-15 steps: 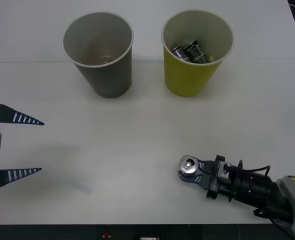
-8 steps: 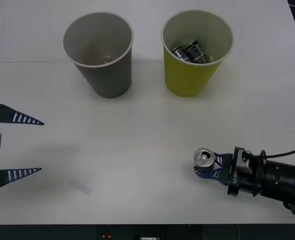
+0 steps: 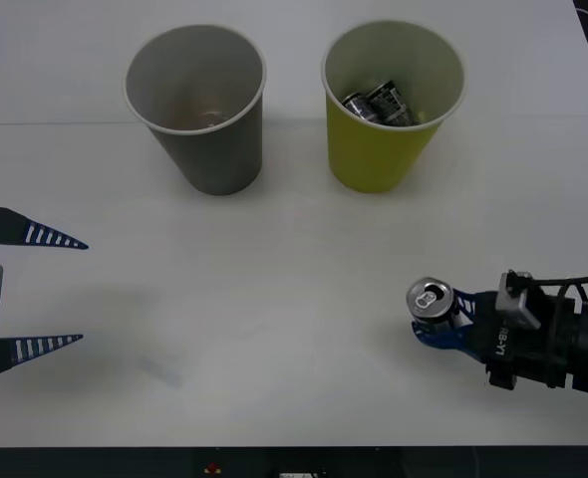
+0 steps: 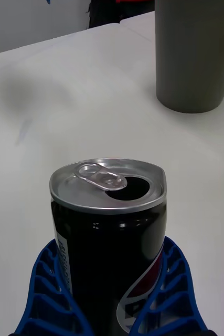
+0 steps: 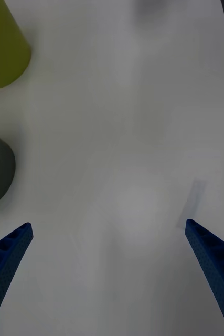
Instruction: Put the can into the green bin and the plastic bottle into the gray bin
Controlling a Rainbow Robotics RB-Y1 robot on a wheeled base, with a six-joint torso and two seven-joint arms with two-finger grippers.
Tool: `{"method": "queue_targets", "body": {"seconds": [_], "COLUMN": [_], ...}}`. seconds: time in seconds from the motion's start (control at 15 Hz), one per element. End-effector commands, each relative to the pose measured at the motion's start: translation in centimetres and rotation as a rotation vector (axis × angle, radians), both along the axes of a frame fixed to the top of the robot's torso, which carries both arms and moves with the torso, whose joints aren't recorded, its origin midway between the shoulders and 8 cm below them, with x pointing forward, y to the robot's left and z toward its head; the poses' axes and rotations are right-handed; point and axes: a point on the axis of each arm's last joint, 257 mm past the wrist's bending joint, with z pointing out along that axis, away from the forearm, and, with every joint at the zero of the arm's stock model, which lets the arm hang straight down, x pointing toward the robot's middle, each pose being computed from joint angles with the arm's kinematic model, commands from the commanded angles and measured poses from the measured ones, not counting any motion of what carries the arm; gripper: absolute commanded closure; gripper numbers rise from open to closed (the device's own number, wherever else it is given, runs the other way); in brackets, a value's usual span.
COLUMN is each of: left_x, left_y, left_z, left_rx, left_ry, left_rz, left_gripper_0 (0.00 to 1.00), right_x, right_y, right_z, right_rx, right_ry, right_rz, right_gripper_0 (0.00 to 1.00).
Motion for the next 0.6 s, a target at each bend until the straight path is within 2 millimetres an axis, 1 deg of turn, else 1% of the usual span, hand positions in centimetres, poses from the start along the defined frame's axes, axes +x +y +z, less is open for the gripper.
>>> {"method": "queue_targets", "body": {"seconds": [0.07,0.4,0.47,0.6], "left_x": [0.0,0.0,0.0,0.0], "left_y": [0.0,0.0,0.0,0.0], "left_z": [0.0,0.0,0.0,0.0], "left_rx": [0.0,0.0,0.0,0.0], "left_ry": [0.0,0.0,0.0,0.0], "left_rz": [0.0,0.0,0.0,0.0], "left_gripper_0": [0.0,0.0,0.0,0.0], "right_x": [-0.4,-0.8,0.2,1.3], "right_y": [-0.5,-1.3,-1.4,-1.2], "right_z": [2.0,5.8,7.6,10.4], "right_rx": [-0.058,-0.193,-0.19,-0.169], "right_ry": [0.026,0.067,0.043,0.009], "right_rz": [-0.044,-0.129,-0.181,-0.244], "right_gripper_0": [1.0,1.0,1.0,1.0]}}
